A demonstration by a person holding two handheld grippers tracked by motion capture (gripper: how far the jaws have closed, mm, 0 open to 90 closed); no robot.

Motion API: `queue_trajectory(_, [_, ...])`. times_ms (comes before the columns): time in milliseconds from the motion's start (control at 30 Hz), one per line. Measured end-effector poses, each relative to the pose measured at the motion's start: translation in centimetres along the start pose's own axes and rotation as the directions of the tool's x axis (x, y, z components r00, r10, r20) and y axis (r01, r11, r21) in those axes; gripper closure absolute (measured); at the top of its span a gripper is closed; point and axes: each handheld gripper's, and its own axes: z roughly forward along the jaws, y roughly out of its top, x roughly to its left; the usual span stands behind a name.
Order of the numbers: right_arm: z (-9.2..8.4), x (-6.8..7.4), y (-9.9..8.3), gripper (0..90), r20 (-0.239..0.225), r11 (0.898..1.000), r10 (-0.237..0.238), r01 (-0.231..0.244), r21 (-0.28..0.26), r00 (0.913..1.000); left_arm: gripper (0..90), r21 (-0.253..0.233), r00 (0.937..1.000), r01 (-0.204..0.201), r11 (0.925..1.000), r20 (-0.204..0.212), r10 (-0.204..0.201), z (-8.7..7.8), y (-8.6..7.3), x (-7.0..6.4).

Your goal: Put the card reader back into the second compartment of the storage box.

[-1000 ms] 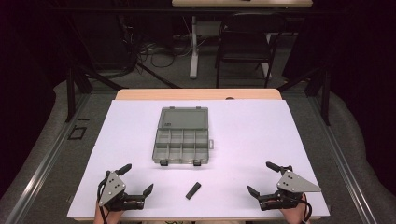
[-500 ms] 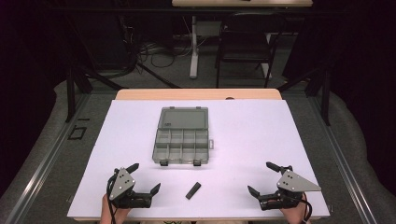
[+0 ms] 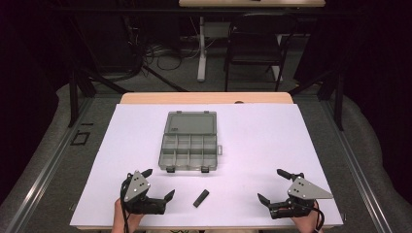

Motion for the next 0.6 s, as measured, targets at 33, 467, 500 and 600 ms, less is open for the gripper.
queue_trajectory(33, [0.0, 0.0, 0.0, 0.0, -0.003, 1.000, 0.001, -0.001, 0.005, 1.0000, 0.1, 0.005, 1.0000, -0.001, 1.0000, -0.001, 0.001, 0.1, 0.1, -0.1])
queue_trajectory(467, [0.1, 0.0, 0.0, 0.1, -0.005, 1.000, -0.002, 0.002, 0.015, 1.0000, 0.0, 0.052, 0.9996, -0.013, 0.9986, 0.024, 0.011, 1.8, 0.7, -1.7])
queue_trajectory(500, [0.1, 0.0, 0.0, 0.1, -0.005, 1.000, -0.002, 0.002, 0.015, 1.0000, 0.0, 0.053, 0.9996, -0.018, 0.9984, 0.024, 0.016, 1.9, 0.7, -1.8])
queue_trajectory(600, [0.1, 0.0, 0.0, 0.1, -0.005, 1.000, -0.004, 0.004, 0.016, 1.0000, 0.0, 0.061, 0.9995, -0.019, 0.9980, 0.028, 0.017, 2.2, 0.7, -2.2])
